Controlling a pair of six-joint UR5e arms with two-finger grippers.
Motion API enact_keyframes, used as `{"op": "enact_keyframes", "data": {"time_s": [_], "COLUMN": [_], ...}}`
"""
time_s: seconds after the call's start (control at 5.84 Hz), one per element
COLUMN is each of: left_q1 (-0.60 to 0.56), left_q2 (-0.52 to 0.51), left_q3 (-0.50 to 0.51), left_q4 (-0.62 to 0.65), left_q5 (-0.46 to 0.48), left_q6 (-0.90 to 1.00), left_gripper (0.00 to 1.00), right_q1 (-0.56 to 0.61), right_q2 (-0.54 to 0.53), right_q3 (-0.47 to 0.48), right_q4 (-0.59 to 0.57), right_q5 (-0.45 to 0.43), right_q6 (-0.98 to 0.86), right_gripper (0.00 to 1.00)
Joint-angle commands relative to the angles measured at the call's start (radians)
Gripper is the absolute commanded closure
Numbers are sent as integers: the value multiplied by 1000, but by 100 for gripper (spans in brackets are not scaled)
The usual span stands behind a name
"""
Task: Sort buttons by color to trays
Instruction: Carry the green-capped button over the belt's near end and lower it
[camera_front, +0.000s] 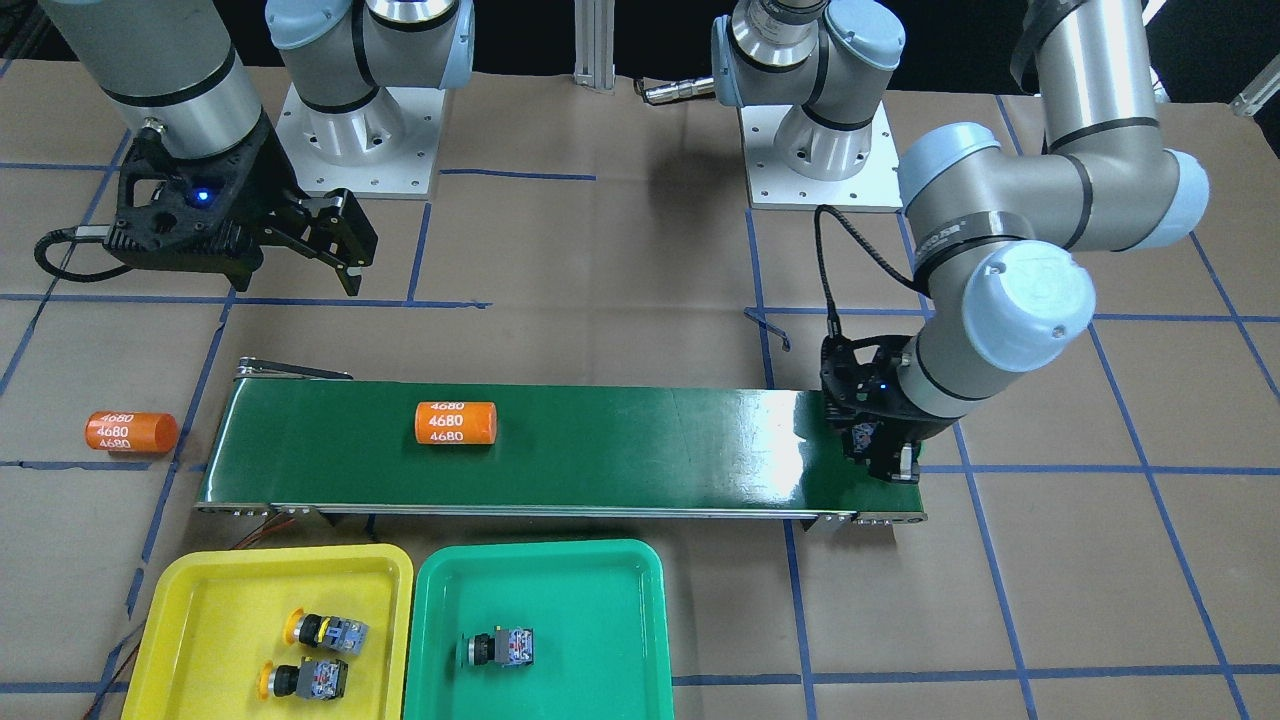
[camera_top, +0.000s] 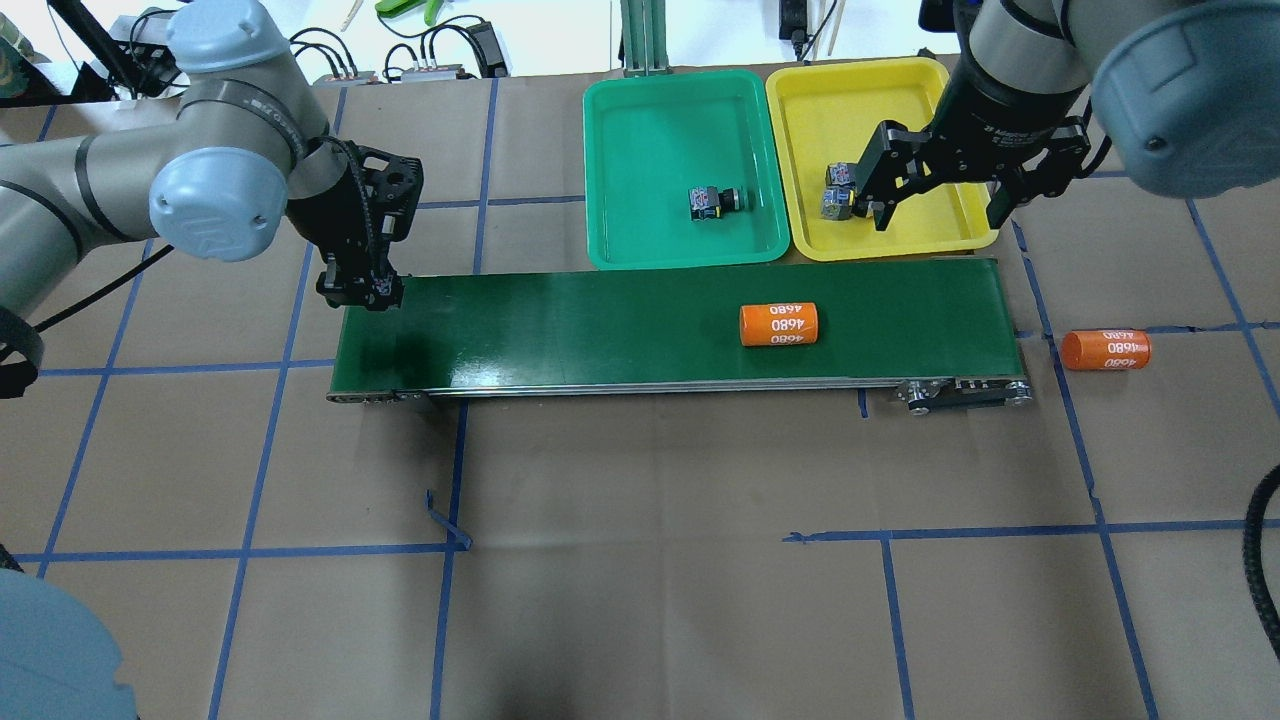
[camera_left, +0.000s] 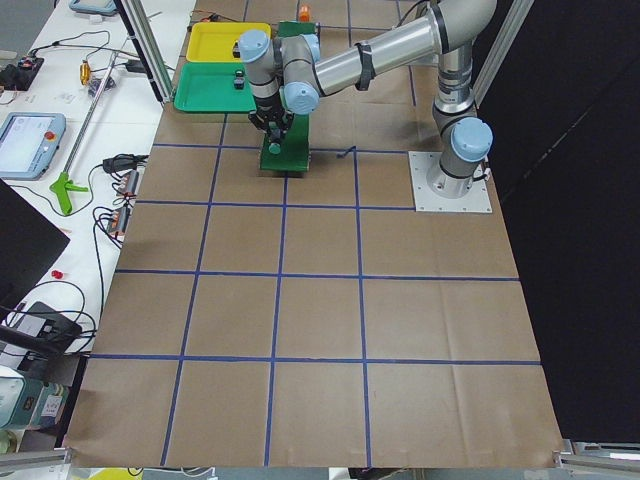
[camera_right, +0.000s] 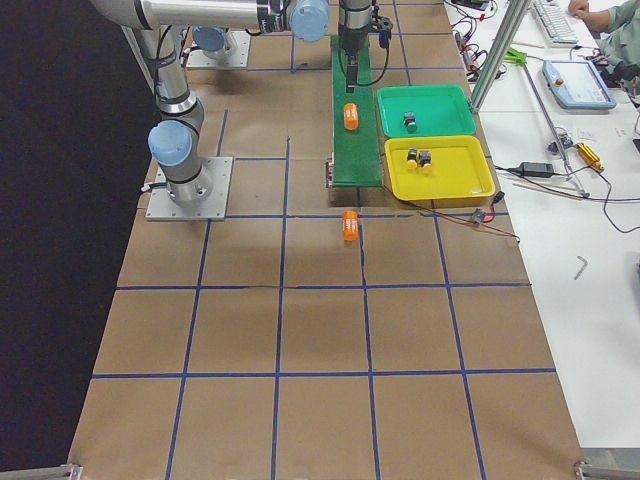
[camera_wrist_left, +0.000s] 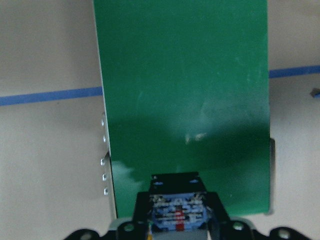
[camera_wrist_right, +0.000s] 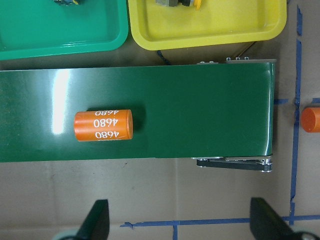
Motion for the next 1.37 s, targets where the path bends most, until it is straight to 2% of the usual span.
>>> {"op": "enact_keyframes", "data": {"time_s": [0.0, 0.17, 0.34, 0.51, 0.68, 1.03, 1.2], "left_q1": [-65, -67, -67, -70, -68, -35, 9], "left_q2": [1, 0, -5, -2, 10, 58, 110], "left_q3": [-66, -113, -140, -138, -132, -74, -30], "left_q4": [96, 174, 205, 198, 179, 79, -68], "left_q5": [5, 4, 1, -3, 0, 3, 1], "left_q6": [-68, -100, -105, -141, -163, -166, -245], "left_gripper": [95, 94, 89, 50, 5, 5, 5], "right_q1": [0, 0, 0, 0, 0, 0, 0], "right_q2": [0, 0, 0, 0, 0, 0, 0], "right_q3": [0, 0, 0, 0, 0, 2, 3], "right_q4": [0, 0, 0, 0, 0, 2, 11], "right_q5": [1, 3, 6, 9, 9, 9, 7], "right_q6": [0, 0, 0, 0, 0, 0, -2], "right_gripper": [0, 0, 0, 0, 0, 0, 0]}}
